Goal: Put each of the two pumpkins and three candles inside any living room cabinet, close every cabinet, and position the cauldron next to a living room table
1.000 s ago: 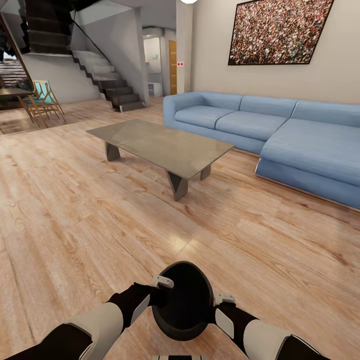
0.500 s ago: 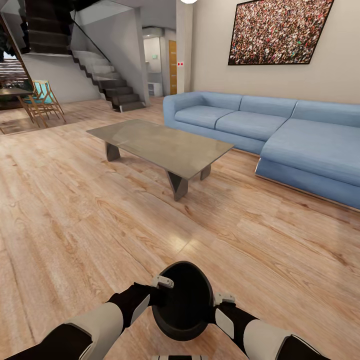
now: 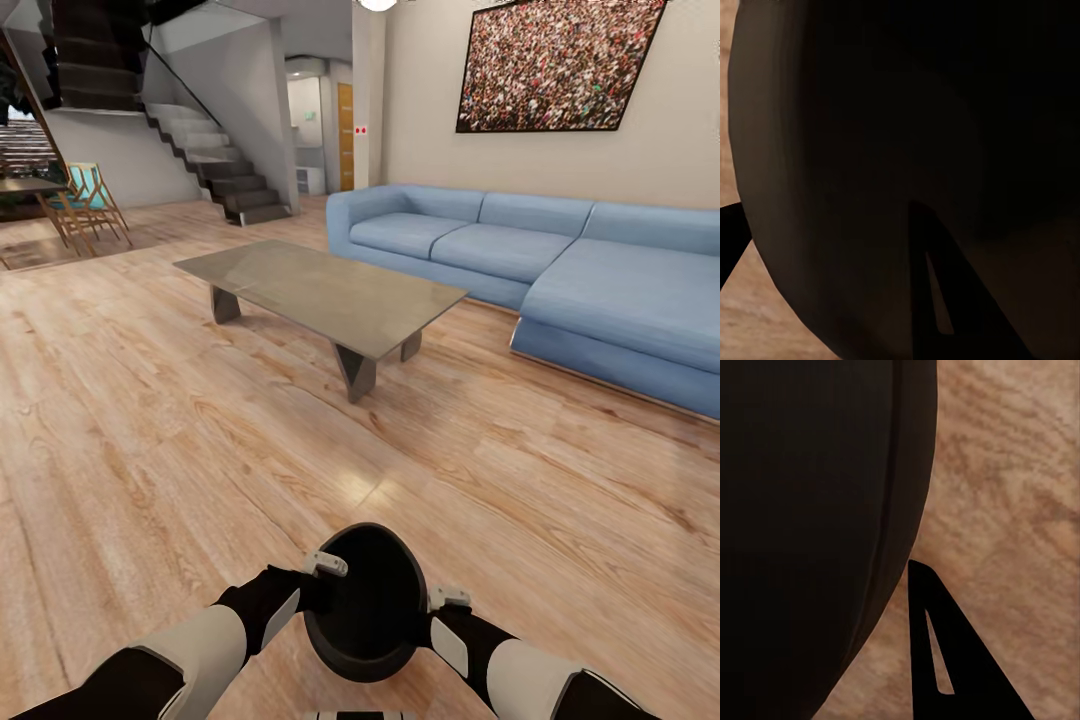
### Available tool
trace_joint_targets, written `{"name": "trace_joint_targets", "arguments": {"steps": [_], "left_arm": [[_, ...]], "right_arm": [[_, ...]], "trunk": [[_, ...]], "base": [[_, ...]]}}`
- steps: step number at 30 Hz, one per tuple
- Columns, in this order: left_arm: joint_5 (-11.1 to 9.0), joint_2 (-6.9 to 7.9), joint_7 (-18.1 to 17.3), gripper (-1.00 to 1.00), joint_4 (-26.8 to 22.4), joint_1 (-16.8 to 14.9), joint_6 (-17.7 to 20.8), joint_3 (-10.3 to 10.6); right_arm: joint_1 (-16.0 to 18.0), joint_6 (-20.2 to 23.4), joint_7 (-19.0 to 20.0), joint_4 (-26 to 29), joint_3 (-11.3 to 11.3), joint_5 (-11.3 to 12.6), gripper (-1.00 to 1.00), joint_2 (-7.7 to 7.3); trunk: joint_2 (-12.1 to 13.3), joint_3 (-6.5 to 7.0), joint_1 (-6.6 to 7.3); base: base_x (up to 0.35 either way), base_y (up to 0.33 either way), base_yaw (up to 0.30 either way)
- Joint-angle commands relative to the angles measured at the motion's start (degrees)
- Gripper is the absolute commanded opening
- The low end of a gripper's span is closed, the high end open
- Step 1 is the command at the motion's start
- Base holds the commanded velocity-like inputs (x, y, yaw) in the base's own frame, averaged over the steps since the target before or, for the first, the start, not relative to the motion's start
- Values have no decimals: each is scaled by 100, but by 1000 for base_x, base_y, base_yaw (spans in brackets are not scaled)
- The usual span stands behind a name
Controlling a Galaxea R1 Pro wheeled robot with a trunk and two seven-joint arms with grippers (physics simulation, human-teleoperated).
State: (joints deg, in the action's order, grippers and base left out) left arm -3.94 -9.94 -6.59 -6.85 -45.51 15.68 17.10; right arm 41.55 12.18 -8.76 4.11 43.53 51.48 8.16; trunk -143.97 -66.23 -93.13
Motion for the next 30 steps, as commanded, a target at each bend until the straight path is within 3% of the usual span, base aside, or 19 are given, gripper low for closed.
{"name": "trace_joint_targets", "arguments": {"steps": [1, 30], "left_arm": [[-80, 1, -17, -100, -11, -2, 32, 34], [-80, 9, -11, -100, -12, -2, 32, 30]], "right_arm": [[2, 30, -20, 29, 42, 99, -100, 2], [2, 30, -20, 31, 42, 99, -100, 2]], "trunk": [[-2, 5, 2], [-2, 257, 2]], "base": [[0, 0, 0], [0, 0, 0]]}}
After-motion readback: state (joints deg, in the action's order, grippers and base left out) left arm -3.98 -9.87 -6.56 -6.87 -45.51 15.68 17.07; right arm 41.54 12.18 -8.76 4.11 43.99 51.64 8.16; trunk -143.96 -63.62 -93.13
